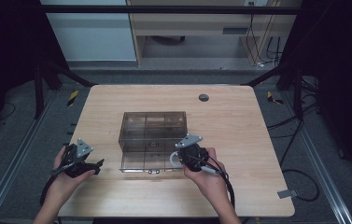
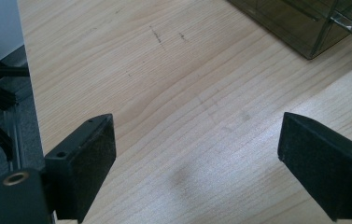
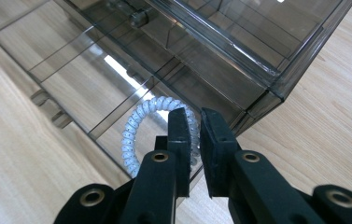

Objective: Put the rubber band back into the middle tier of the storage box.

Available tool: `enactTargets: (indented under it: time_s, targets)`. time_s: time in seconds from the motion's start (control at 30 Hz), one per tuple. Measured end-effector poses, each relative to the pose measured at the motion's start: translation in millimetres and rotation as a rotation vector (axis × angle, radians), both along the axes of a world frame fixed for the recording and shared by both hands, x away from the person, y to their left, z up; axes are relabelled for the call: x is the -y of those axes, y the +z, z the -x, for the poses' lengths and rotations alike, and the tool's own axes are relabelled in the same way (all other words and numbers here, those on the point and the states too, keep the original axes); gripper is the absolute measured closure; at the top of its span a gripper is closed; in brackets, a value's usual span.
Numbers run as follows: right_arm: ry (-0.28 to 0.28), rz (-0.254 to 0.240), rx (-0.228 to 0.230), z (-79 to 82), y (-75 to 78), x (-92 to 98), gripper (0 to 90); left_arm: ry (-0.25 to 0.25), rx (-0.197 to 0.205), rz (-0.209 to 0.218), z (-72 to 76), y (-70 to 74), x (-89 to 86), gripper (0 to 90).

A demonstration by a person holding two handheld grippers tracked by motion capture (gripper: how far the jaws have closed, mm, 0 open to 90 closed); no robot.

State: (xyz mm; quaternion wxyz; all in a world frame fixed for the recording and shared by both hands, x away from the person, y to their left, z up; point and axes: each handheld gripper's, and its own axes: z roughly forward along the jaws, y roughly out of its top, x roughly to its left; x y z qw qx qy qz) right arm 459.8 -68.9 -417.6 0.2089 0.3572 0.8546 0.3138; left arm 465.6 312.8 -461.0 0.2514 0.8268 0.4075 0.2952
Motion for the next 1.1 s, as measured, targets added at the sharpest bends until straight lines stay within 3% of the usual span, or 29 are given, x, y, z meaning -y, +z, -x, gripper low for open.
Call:
enactTargets:
  time_s: [0.27, 0.33, 0.8, 1.1]
  targets:
    - [0.001, 0.007, -0.01, -6.1, -10.3, -4.1, 82.6, -0.001, 0.0, 0.0, -0.2, -0.1, 0.2, 11.4]
    - [0.007, -0.009, -0.01, -7.1, -11.8, -4.8, 77.5, -0.001, 0.0, 0.002, 0.0, 0.0, 0.3, 11.4]
    - [0.025, -0.015, 0.022, 3.7, -3.1, -4.7, 88.0, -0.005, 0.008, 0.014, 0.4, 1.0, 0.6, 11.1]
    - [0.035, -0.023, 0.026, 6.0, -0.9, -5.1, 90.0, -0.005, 0.011, 0.017, 0.7, 1.3, 0.7, 11.0]
